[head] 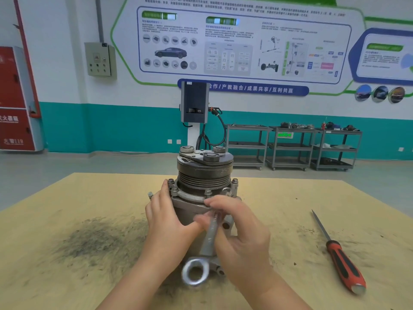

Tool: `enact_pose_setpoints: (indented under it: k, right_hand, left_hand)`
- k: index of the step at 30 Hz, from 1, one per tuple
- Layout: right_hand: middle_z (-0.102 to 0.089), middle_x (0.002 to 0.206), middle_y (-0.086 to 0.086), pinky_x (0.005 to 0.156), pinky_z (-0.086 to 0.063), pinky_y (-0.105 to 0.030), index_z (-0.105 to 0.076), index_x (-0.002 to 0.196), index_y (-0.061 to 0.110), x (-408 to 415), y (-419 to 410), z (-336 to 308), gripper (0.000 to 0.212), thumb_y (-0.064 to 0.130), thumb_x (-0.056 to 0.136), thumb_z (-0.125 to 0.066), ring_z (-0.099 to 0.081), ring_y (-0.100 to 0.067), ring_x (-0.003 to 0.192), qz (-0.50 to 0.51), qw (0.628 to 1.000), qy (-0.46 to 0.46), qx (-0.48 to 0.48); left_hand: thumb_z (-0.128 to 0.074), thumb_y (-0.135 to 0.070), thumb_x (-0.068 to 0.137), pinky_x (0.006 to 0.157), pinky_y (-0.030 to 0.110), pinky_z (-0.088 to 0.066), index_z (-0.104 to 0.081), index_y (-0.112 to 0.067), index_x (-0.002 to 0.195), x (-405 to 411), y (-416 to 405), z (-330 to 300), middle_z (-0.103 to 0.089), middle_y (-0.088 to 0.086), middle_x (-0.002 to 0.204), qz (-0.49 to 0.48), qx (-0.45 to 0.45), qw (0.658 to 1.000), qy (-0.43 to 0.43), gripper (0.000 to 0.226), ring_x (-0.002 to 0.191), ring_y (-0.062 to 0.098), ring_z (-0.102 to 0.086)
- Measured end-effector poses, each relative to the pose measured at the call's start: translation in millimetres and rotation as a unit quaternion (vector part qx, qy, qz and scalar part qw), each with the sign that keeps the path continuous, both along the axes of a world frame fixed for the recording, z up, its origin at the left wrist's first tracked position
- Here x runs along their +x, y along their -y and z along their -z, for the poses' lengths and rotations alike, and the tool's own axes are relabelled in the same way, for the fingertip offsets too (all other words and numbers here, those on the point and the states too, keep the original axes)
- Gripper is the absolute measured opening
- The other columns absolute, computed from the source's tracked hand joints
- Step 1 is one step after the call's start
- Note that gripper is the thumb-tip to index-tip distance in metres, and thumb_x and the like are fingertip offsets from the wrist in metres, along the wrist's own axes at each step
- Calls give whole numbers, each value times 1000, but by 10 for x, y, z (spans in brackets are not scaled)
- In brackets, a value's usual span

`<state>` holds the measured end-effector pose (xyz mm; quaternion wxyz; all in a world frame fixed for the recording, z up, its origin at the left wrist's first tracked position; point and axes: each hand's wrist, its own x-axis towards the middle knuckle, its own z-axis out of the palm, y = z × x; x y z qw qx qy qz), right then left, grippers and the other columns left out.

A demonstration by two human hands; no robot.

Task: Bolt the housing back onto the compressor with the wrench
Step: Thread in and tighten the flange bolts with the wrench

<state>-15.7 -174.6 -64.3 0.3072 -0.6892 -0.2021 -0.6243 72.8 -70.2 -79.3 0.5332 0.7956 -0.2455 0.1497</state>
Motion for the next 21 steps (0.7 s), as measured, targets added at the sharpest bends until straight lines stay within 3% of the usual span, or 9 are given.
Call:
enact_pose_setpoints:
  k: [3,5,7,10,16,21]
  right_hand:
    - [-65,102,4,77,-56,-28,-56,105,24,-46,-24,-64,13,31,95,-61,-67,-12,88,-25,999,28,-3]
    - [-68,95,-2,70,-55,-27,-49,106,31,-104,-4,-176,6,30,101,-51,-68,-16,80,-85,992,41,89]
    - [-69,82,-5,63,-50,-23,-41,103,26,-141,66,-269,5,22,103,-40,-64,-18,64,-136,970,21,200]
    - [-67,71,-7,57,-46,-23,-37,99,19,-160,198,-360,6,15,102,-35,-58,-19,56,-187,926,-29,326]
    - [-65,65,-8,51,-47,-24,-40,97,13,-135,335,-389,16,5,103,-29,-57,-19,51,-293,868,-82,392]
    - [-59,62,-10,47,-44,-23,-42,93,11,-114,485,-450,18,2,102,-29,-53,-18,48,-338,806,-140,465]
  left_hand:
    - [-50,-89,43,114,36,-22,-8,-26,157,-1,1,14,-26,-13,147,3,-8,1000,-1,137,137,4,-15]
    - [-50,-95,44,114,34,-21,-7,-29,157,0,-12,32,-24,-20,144,-1,-5,1000,4,138,137,1,-13]
    - [-52,-97,46,113,34,-20,-5,-32,156,-1,-22,37,-22,-26,141,3,-5,1000,2,136,136,-4,-11]
    - [-49,-94,44,114,35,-20,-5,-32,156,3,-22,22,-21,-25,144,8,-4,1000,-2,136,136,-4,-11]
    - [-49,-93,44,108,29,-17,-6,-30,157,-16,-20,9,-22,-22,145,8,-8,1000,-1,136,134,-5,-13]
    - [-48,-94,44,114,34,-20,-3,-33,156,-24,-24,-2,-19,-27,143,13,-2,1000,-6,135,132,-8,-11]
